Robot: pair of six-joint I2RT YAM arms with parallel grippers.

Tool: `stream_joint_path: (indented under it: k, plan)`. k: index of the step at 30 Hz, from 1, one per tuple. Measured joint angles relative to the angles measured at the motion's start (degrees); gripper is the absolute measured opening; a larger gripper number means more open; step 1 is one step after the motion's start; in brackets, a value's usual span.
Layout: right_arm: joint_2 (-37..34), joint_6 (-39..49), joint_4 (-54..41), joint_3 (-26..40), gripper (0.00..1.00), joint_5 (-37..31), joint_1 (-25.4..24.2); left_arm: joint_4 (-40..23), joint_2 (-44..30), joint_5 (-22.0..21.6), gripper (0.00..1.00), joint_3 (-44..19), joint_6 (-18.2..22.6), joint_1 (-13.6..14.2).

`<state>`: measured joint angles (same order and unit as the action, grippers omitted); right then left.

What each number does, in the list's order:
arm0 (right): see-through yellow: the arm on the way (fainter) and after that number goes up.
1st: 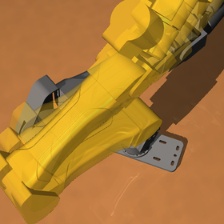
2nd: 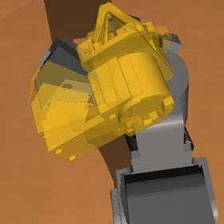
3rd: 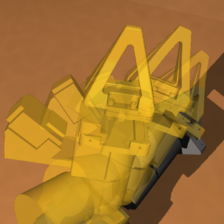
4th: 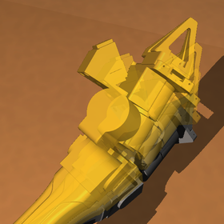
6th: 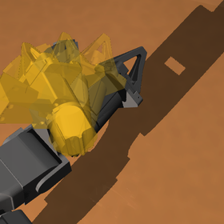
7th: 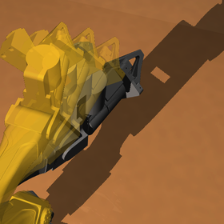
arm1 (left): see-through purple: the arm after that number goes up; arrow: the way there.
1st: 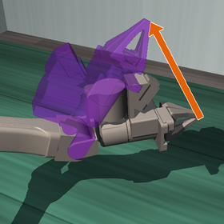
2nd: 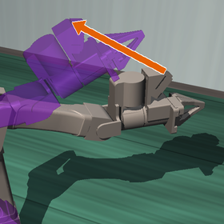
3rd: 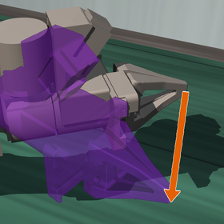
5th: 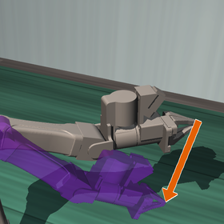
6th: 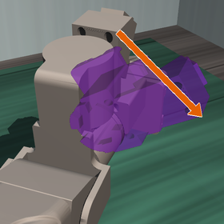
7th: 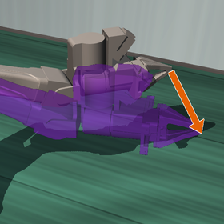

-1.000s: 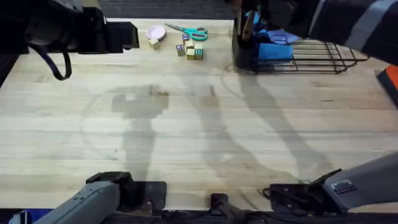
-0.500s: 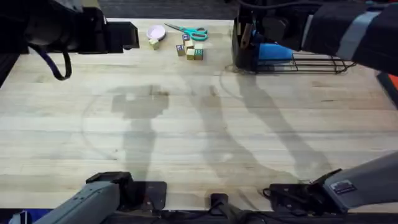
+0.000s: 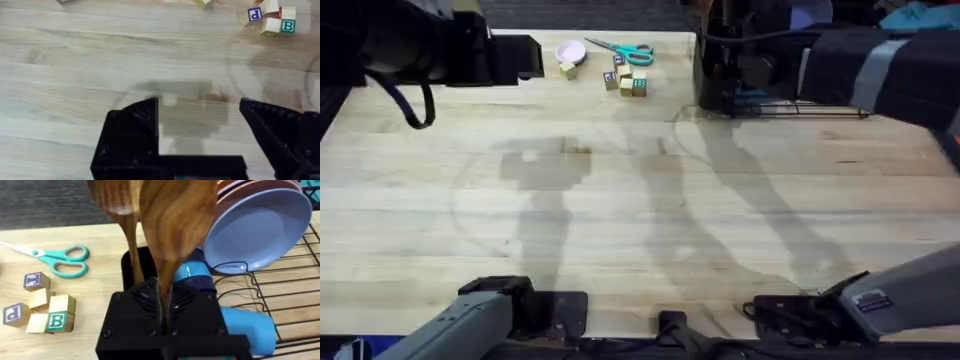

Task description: Pick up the spoon on the table one by one and put them onto the rack

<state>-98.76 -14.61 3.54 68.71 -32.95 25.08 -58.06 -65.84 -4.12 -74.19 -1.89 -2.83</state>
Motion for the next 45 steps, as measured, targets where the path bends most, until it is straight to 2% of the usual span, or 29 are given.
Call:
stream_joint_path:
  k: [14,18,23,28,36,43,45]
  plan:
    - [0.0,-0.13,-4.84,-0.02,0.045,-0.26,1.01,0.0,0.0,0.0,0.993,0.0,0.0,0.0]
    - [0.02,-0.11,-5.86,0.02,0.151,-0.2,1.07,0.0,0.0,0.0,0.994,0.0,0.0,0.0]
    - [0.0,1.24,-7.42,-0.24,0.379,-0.15,1.16,0.0,0.0,0.0,0.993,0.0,0.0,0.0]
    - [0.02,2.52,-7.42,-0.24,0.513,-0.15,1.16,0.0,0.0,0.0,0.993,0.0,0.0,0.0]
    - [4.96,3.1,-8.64,-0.31,0.653,-0.02,1.19,0.0,0.0,0.0,0.993,0.0,0.0,0.0]
    - [11.34,3.11,-17.38,-0.31,0.783,-0.02,2.83,0.0,0.0,0.0,0.993,0.0,0.0,0.0]
    - [12.94,3.42,-21.08,-0.31,0.963,-0.01,3.81,0.0,0.0,0.0,0.993,0.0,0.0,0.0]
